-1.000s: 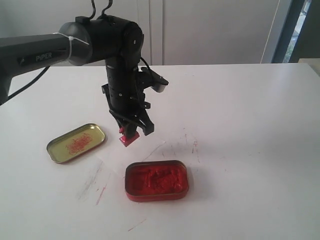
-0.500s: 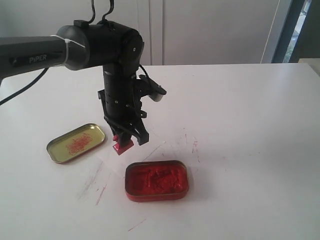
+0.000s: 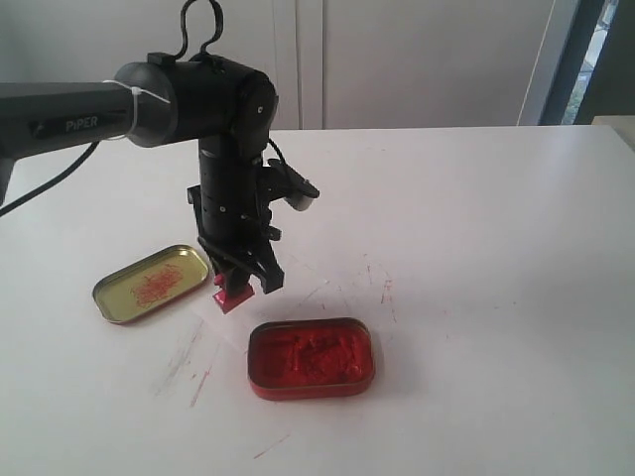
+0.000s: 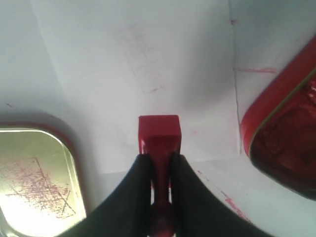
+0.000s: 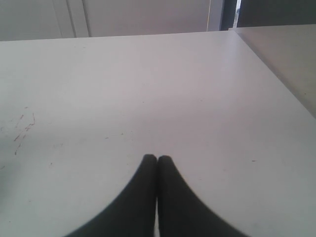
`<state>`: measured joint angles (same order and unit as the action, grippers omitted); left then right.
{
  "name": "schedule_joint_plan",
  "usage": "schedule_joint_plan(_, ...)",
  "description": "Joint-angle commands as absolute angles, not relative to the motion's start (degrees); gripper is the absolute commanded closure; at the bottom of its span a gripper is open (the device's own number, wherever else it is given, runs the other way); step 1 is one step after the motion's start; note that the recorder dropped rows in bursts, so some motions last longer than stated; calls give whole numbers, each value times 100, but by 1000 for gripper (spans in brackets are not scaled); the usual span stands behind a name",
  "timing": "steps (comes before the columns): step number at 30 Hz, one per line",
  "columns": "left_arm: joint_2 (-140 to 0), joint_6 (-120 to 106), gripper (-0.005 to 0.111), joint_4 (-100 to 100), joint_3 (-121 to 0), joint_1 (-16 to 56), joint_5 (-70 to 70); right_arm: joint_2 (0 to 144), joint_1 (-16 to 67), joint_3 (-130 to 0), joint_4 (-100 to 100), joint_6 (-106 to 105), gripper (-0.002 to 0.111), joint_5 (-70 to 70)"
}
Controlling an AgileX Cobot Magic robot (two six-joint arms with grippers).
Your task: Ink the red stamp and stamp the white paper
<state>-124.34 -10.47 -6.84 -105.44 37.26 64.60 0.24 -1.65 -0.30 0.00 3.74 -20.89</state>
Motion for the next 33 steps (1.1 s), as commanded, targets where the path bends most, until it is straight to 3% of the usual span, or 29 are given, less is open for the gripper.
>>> schedule_joint_plan(1,-12589,-1093,107,-664,-10532,3714,6996,0,-172,0,0,373,108,-2012)
schedule_joint_plan(33,-13640,-1040,107,-264,-10530,3714,6996,0,-172,0,0,373,108,-2012)
